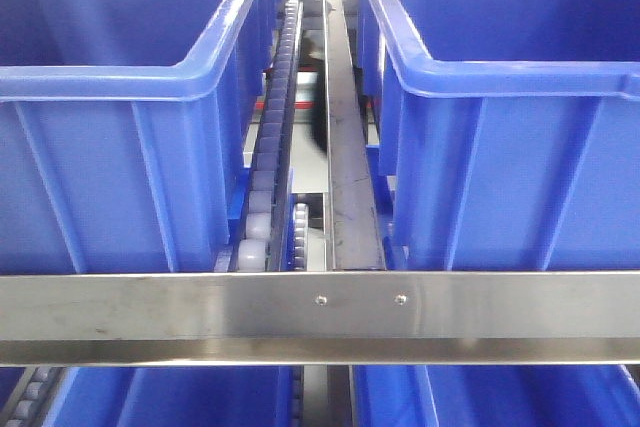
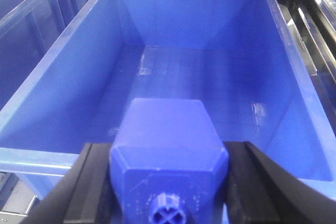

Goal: Pick and sort blue part to right shelf
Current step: 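Lower the right-held bottle into a blue bin and open the right gripper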

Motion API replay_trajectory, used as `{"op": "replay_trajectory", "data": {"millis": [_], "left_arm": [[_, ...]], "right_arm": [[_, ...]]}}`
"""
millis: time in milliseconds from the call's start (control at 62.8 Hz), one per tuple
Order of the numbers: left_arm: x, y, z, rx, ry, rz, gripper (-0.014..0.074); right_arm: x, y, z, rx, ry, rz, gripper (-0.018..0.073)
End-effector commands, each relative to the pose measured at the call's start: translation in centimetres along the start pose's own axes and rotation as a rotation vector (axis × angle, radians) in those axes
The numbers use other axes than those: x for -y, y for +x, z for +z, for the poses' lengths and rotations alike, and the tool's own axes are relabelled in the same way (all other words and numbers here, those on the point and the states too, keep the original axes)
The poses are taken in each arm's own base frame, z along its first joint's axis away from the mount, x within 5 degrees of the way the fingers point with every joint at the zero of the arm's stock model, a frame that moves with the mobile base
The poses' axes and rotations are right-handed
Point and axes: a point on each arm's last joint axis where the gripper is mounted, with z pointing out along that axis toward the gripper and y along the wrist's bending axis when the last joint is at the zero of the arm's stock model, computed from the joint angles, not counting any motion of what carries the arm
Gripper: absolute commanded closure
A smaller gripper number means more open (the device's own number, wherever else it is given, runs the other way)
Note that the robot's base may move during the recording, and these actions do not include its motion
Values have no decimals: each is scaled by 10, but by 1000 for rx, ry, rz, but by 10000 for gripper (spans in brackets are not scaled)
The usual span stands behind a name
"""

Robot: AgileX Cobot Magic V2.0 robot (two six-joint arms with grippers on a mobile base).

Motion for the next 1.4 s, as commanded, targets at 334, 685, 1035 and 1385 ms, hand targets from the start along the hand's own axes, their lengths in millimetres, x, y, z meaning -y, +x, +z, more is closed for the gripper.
{"op": "replay_trajectory", "data": {"millis": [334, 685, 1035, 1385], "left_arm": [[-2, -18, -1, 111, -18, -8, 241], [-2, -18, -1, 111, -18, -8, 241], [-2, -17, 2, 106, -18, -17, 240], [-4, -24, 44, -13, -21, -24, 240]], "right_arm": [[0, -19, -3, 127, 4, -12, 135], [0, -21, -3, 145, 4, -12, 135], [0, -20, 4, 119, 3, -6, 135], [0, -49, 58, 123, 12, 2, 135]]}}
